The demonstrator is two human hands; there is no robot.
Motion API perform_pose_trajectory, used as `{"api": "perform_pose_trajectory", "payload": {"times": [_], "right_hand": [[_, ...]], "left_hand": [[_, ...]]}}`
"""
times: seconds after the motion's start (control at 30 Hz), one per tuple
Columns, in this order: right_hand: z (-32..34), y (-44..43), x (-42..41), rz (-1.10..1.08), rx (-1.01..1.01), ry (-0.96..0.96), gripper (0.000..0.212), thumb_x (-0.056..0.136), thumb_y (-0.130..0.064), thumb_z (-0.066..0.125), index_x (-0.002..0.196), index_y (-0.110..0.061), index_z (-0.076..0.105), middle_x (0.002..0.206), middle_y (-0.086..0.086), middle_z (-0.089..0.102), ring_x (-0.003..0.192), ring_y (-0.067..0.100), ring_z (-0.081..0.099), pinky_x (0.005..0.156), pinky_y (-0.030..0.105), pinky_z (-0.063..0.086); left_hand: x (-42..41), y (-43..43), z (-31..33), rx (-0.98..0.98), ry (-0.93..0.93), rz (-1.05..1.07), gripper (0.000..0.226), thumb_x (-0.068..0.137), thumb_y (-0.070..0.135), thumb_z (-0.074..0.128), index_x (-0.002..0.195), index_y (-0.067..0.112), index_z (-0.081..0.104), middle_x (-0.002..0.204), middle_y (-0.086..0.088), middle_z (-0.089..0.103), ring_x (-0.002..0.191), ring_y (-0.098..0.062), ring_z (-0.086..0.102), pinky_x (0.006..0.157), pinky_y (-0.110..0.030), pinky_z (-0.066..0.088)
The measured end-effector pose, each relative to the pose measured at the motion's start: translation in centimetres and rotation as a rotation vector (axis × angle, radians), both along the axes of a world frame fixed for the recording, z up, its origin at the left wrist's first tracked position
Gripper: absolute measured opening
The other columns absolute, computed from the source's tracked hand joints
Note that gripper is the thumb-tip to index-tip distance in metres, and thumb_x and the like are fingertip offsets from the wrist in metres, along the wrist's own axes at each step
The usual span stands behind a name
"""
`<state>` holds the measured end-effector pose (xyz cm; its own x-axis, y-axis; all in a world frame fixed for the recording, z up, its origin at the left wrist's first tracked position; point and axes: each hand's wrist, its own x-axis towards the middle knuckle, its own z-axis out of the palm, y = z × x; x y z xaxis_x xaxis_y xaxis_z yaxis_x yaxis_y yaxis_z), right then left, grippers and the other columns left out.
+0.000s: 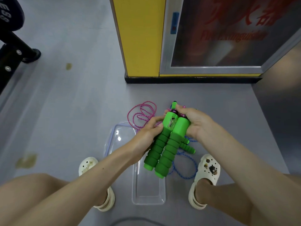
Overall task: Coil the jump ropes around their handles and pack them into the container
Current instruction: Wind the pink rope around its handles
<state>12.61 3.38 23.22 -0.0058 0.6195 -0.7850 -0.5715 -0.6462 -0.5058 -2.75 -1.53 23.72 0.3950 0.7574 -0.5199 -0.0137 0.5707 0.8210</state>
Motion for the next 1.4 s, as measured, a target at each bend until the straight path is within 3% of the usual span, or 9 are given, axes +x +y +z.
{"api": "perform_pose_trajectory", "payload": {"times": [0.1,0.27,0.37,0.63,0.8,0.93,1.13,1.23,1.4], "right_hand": [[-0.5,0.2,0.2,-0.024,-0.029,-0.052,0.016,0.095,-0.011,0.054,0.110,-0.009,0.055,0.077,0.014,0.062,0.063,0.026,0.062,0.055,0.041,0.054],[-1.2,0.8,0.2,-0.068,-0.043,-0.178,0.002,0.088,-0.010,0.062,0.089,-0.012,0.061,0.099,0.015,0.064,0.071,0.027,0.063,0.064,0.045,0.053],[-1.7,1.0,0.3,-0.124,-0.021,-0.163,0.012,0.087,-0.006,0.062,0.078,-0.012,0.057,0.096,0.017,0.063,0.075,0.029,0.062,0.069,0.048,0.054],[-1.1,0.7,0.3,-0.067,0.053,-0.193,0.005,0.088,-0.011,0.064,0.090,-0.011,0.059,0.096,0.017,0.066,0.075,0.030,0.066,0.065,0.045,0.055],[-1.0,0.4,-0.4,-0.017,0.041,-0.206,0.016,0.089,-0.019,0.065,0.099,-0.008,0.061,0.076,0.011,0.066,0.052,0.023,0.065,0.056,0.037,0.053],[-1.0,0.1,-0.4,-0.019,0.069,-0.152,0.017,0.092,-0.018,0.059,0.105,-0.007,0.061,0.090,0.016,0.067,0.070,0.027,0.066,0.059,0.038,0.054],[-0.3,-0.5,-0.8,-0.012,0.090,-0.023,0.014,0.100,-0.018,0.042,0.094,-0.011,0.053,0.079,0.019,0.070,0.077,0.029,0.067,0.063,0.038,0.053],[0.1,-0.3,-0.7,-0.055,0.060,0.013,0.014,0.097,-0.013,0.045,0.099,-0.007,0.057,0.082,0.020,0.069,0.080,0.029,0.067,0.069,0.041,0.053],[0.0,0.0,-0.5,0.032,-0.023,-0.065,0.021,0.096,-0.022,0.045,0.077,-0.015,0.051,0.060,0.005,0.057,0.054,0.019,0.056,0.059,0.030,0.049]], "left_hand": [[0.2,-0.1,0.3,0.033,0.135,-0.042,0.024,0.101,0.034,0.042,0.123,0.025,0.044,0.092,0.004,0.062,0.070,-0.005,0.062,0.056,-0.017,0.049],[0.2,-1.0,-0.3,0.116,0.216,-0.176,0.043,0.084,0.033,0.070,0.118,0.027,0.045,0.099,0.003,0.066,0.079,-0.006,0.067,0.066,-0.021,0.055],[-0.3,-0.9,-0.5,0.121,0.213,-0.252,0.063,0.073,0.021,0.082,0.123,0.027,0.044,0.100,0.005,0.068,0.083,-0.002,0.066,0.071,-0.021,0.054],[-0.8,-0.3,-0.1,0.060,0.124,-0.238,0.059,0.074,0.013,0.080,0.122,0.031,0.051,0.099,0.006,0.070,0.084,-0.008,0.069,0.073,-0.025,0.056],[-1.0,0.2,-0.4,0.050,0.159,-0.225,0.057,0.072,0.011,0.081,0.119,0.025,0.053,0.093,0.004,0.070,0.076,-0.009,0.068,0.068,-0.027,0.056],[-0.9,0.1,-0.6,0.103,0.247,-0.270,0.064,0.070,0.016,0.083,0.122,0.025,0.047,0.097,0.003,0.067,0.081,-0.011,0.066,0.072,-0.029,0.057],[-1.2,-0.1,-0.7,0.255,0.399,-0.340,0.061,0.069,0.019,0.083,0.116,0.027,0.045,0.098,0.005,0.063,0.085,-0.010,0.062,0.075,-0.026,0.055],[-1.3,0.1,-0.1,0.187,0.278,-0.270,0.047,0.072,0.009,0.079,0.105,0.024,0.050,0.085,0.007,0.063,0.070,-0.006,0.062,0.062,-0.023,0.052],[-1.8,0.5,0.8,0.038,0.048,-0.170,0.042,0.073,0.003,0.076,0.108,0.016,0.055,0.070,0.009,0.066,0.059,-0.007,0.061,0.055,-0.024,0.050]]}}
